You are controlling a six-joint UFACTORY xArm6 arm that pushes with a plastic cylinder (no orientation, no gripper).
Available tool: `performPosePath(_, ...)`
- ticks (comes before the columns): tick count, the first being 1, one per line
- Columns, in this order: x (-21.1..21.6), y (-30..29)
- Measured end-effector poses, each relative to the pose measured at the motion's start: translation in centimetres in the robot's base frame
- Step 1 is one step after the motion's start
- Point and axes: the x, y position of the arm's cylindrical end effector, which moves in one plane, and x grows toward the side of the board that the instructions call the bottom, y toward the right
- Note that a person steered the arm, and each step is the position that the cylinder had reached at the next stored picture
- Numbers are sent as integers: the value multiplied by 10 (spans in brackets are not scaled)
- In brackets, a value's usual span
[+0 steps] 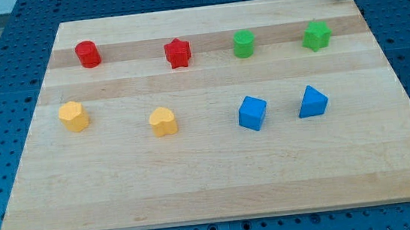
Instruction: Move the green circle to the top left of the cube
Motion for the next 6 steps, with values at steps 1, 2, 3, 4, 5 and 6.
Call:
performPosePath(1,33,-77)
performPosePath(2,35,-144)
performPosePath(3,33,-193)
performPosePath(4,42,-201)
performPosePath(5,45,-180)
performPosePath(6,56,-166)
